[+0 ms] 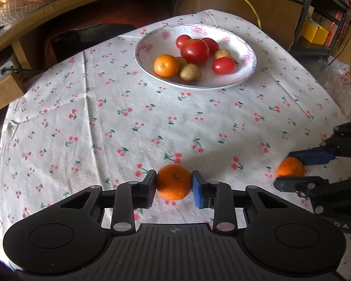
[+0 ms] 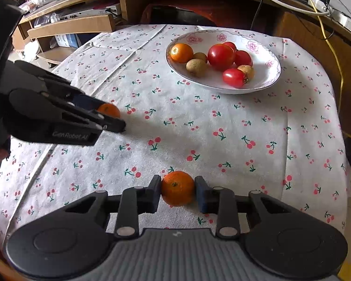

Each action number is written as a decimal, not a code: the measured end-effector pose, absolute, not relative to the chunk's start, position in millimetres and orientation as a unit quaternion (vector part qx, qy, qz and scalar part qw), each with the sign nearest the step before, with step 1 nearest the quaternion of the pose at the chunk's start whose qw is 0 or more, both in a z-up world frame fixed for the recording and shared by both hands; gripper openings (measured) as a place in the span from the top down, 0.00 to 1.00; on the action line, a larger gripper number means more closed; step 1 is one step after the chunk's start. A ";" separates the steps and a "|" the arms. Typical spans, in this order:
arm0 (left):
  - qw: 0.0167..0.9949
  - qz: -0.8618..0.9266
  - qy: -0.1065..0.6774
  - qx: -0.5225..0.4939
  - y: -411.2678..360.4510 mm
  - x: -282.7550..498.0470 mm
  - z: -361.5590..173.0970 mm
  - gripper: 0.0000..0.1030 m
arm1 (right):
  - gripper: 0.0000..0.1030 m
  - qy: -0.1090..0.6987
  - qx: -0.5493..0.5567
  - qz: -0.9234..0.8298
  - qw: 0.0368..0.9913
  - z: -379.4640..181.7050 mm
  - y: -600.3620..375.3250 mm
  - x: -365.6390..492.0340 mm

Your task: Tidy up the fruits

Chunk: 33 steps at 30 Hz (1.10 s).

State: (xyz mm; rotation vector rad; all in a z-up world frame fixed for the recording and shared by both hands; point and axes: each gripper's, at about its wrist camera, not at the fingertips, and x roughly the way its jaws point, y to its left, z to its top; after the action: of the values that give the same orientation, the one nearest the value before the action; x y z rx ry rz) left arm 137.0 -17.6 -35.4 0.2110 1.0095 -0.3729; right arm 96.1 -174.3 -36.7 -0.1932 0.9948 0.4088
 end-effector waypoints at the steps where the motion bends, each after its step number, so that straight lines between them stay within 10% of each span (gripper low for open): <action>1: 0.853 -0.180 0.480 0.101 -18.6 133.6 -33.9 0.61 | 0.69 0.472 -0.092 0.197 0.855 -35.0 -174.5 94.2; 13: 0.843 -0.211 0.480 0.123 -41.3 96.8 -37.0 0.58 | 0.69 0.474 -0.114 0.216 0.846 -39.4 -174.5 78.2; 23: 0.839 -0.220 0.481 0.126 -38.3 94.3 -39.7 0.36 | 0.63 0.485 -0.114 0.226 0.837 -39.0 -175.6 77.4; 33: 0.836 -0.220 0.490 0.116 -41.7 95.3 -34.9 0.60 | 0.69 0.484 -0.122 0.221 0.838 -37.8 -173.8 76.9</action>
State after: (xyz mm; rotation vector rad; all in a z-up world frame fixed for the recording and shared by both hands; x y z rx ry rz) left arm 95.3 -41.7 -34.9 0.2456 1.0370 -0.4651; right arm 76.9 -173.8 -37.8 -0.2586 1.0246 0.4681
